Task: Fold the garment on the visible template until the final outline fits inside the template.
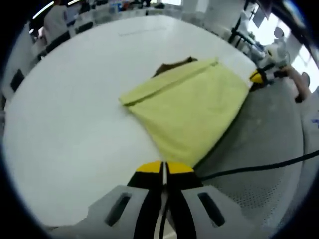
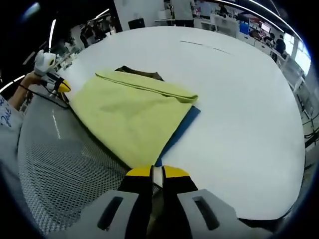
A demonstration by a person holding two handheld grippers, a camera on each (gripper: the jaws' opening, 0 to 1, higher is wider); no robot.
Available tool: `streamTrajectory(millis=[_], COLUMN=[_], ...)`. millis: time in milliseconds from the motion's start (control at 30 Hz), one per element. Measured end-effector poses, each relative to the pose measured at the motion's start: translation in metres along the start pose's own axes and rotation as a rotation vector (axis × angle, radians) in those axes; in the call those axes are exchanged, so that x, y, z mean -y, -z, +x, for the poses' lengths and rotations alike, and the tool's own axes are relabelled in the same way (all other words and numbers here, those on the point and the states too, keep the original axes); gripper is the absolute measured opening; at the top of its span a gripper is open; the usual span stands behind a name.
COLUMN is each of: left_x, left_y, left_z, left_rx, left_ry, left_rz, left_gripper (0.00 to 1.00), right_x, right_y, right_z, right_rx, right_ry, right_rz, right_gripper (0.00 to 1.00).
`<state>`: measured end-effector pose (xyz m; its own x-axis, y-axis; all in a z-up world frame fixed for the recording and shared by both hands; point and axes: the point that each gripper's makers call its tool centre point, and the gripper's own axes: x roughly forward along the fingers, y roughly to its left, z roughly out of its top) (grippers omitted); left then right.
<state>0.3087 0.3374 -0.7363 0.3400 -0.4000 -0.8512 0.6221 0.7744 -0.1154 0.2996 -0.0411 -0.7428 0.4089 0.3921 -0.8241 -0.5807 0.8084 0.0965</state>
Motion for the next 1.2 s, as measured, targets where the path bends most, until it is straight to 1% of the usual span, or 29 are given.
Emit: streamTrajectory(millis=[167,333,433,500,600,700,833,933,1100,1200], left_x=[-0.003,-0.011,-0.016,-0.017,-0.019,-0.02,-0.024,-0.022,-0.026,-0.029], left_y=[-0.007,-0.015,-0.019,-0.024,-0.026,-0.027,-0.031,-0.035,-0.045,-0.049], left_z=[-0.005,-0.01,-0.014,-0.016,-0.016,-0.015,-0.015,-0.015,-0.015,-0.015], left_rx=[0.016,0.037,0.046,0.061,0.063,0.059,0.066,0.072,0.104,0.113], left_ry=[-0.008,-0.028,-0.037,-0.035,-0.037,-0.04,-0.045,-0.047,-0.057,-0.063], left_rz=[0.014,0.02,0.027,0.047,0.057,0.068,0.075,0.076,0.085,0.087], left_gripper=[0.0,0.0,0.0,0.03,0.09,0.09,0.11,0.12,0.14,0.16], right_x=[0.002,0.007,0.009,0.011,0.013,0.013,0.014,0.017,0.022,0.023], right_y=[-0.008,-0.023,-0.028,-0.033,-0.037,-0.041,-0.046,-0.049,-0.056,-0.061], right_z=[-0.004,-0.007,-0.007,-0.006,-0.006,-0.007,-0.007,-0.007,-0.005,-0.004], right_rx=[0.01,0.045,0.052,0.061,0.069,0.082,0.096,0.105,0.123,0.14], right_ry=[0.002,0.018,0.022,0.027,0.03,0.028,0.029,0.033,0.045,0.047], right_rz=[-0.024,-0.042,-0.053,-0.065,-0.071,-0.072,-0.076,-0.076,-0.081,-0.079], right_gripper=[0.09,0.11,0.11,0.11,0.12,0.13,0.14,0.15,0.17,0.18])
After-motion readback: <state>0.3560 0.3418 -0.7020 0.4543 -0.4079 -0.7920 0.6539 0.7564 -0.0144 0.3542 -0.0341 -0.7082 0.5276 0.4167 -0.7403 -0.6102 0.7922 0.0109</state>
